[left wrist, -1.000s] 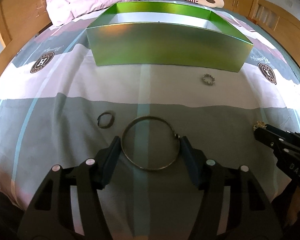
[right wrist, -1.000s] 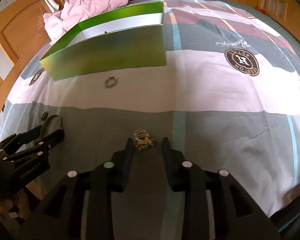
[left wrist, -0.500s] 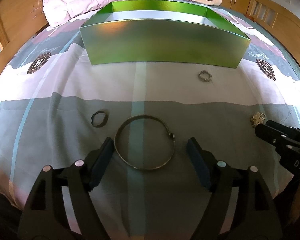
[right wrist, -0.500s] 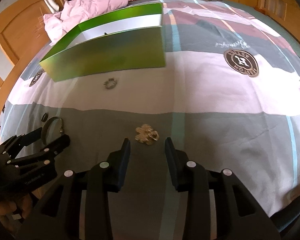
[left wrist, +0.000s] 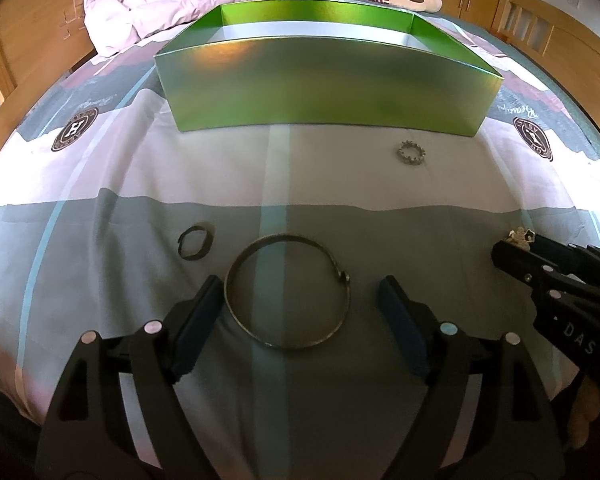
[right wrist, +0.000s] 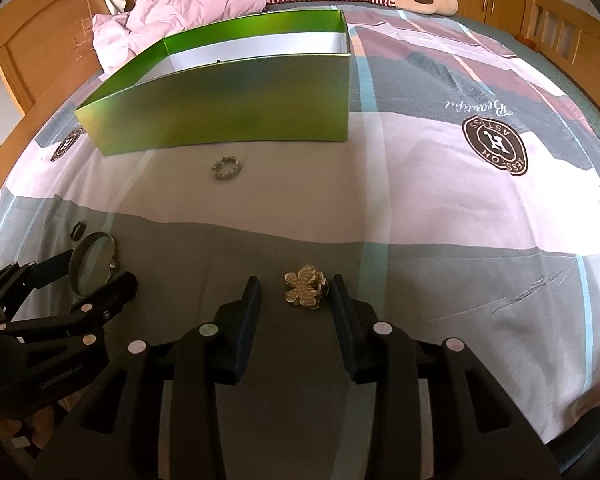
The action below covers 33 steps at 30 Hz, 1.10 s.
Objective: Organize jewelry
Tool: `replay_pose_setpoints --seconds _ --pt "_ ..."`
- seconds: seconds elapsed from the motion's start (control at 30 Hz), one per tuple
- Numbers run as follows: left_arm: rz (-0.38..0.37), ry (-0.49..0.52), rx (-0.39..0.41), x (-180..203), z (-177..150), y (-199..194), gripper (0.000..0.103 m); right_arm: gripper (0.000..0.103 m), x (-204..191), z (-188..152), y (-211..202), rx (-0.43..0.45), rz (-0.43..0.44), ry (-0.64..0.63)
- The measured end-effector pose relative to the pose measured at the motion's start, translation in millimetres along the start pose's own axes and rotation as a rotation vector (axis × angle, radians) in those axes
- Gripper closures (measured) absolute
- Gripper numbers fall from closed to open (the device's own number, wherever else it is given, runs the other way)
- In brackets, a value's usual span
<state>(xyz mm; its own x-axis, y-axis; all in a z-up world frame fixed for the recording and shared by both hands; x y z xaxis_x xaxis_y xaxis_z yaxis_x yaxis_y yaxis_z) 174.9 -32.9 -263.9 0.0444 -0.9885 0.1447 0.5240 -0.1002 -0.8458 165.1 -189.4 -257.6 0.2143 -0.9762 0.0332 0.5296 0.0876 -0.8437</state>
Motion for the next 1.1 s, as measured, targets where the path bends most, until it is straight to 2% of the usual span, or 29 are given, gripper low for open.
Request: replay_pose_setpoints --seconds 0.67,0.8,0.83,0.93,1.1 --pt "0.003 0.008 0.01 0.5 -0.9 -0.8 0.024 0.064 -4.8 -1.3 2.2 0.0 -0.026 -0.025" --pt "0.005 0.015 0.025 0.6 0.2 -3.8 0.042 0.064 -6.8 -1.8 2.2 0.008 -0.043 -0.044" --pt "0.003 0.016 0.027 0.6 0.5 -4.2 0.042 0.065 -7.6 -1.9 2.0 0.011 -0.048 -0.051" --pt "0.001 0.015 0.027 -0.4 1.3 -4.8 0.042 0.08 -10.0 -1.7 0.5 0.025 -0.054 -0.068" --pt "0.004 0.014 0.027 -0.4 1.5 -8.3 0.043 0.083 -7.3 -1.3 -3.0 0.029 -0.04 -0.05"
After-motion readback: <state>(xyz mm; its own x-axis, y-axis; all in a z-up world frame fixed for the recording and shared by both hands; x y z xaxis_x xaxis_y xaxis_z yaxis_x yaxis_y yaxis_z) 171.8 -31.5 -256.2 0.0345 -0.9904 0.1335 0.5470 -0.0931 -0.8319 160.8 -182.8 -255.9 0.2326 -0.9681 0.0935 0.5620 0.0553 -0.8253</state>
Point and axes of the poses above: each gripper's, at about its wrist camera, not at the fingertips, and y roughly the way its jaws point, x to its right, z to its top, the point moved 6 cm from there along y, roughly the way its jaws point, and after that the axes turned 15 degrees about -y, right-handed, at the moved point
